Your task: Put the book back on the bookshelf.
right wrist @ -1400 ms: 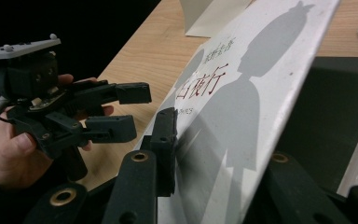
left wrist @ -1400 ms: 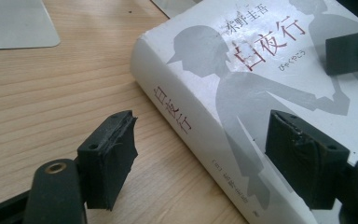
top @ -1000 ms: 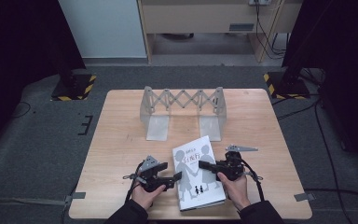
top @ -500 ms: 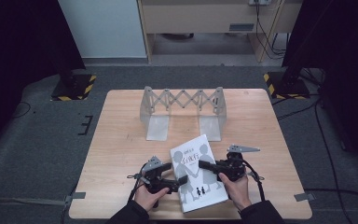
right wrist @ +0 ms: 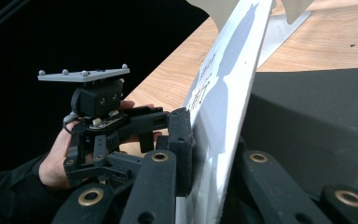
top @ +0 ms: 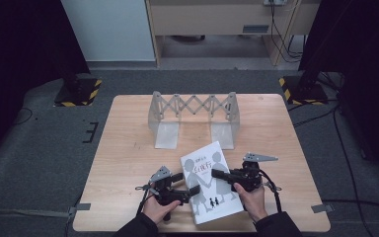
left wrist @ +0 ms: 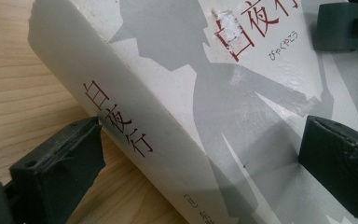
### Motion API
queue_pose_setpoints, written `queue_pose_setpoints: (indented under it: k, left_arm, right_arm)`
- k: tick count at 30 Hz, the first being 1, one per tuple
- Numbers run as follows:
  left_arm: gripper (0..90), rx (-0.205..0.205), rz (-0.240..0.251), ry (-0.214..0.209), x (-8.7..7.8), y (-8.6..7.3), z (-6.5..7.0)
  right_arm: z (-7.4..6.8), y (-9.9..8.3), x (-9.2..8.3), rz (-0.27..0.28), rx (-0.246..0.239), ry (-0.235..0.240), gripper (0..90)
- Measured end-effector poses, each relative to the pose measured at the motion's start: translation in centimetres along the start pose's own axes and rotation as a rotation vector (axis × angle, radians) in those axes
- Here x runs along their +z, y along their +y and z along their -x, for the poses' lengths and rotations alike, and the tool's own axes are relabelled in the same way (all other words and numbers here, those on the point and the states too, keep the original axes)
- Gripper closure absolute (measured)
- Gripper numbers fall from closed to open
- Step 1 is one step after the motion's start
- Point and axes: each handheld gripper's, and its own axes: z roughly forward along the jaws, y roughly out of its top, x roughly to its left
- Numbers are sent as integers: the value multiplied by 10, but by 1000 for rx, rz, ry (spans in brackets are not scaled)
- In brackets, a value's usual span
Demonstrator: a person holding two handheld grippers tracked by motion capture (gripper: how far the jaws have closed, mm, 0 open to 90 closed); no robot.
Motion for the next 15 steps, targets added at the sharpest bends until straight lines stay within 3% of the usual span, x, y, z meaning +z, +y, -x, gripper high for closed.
queue_pose_setpoints:
  k: [15]
  left_arm:
    - [0,16,-5,-8,-1,1,-2]
  right_arm:
    - [2,0,0,1,21,12,816]
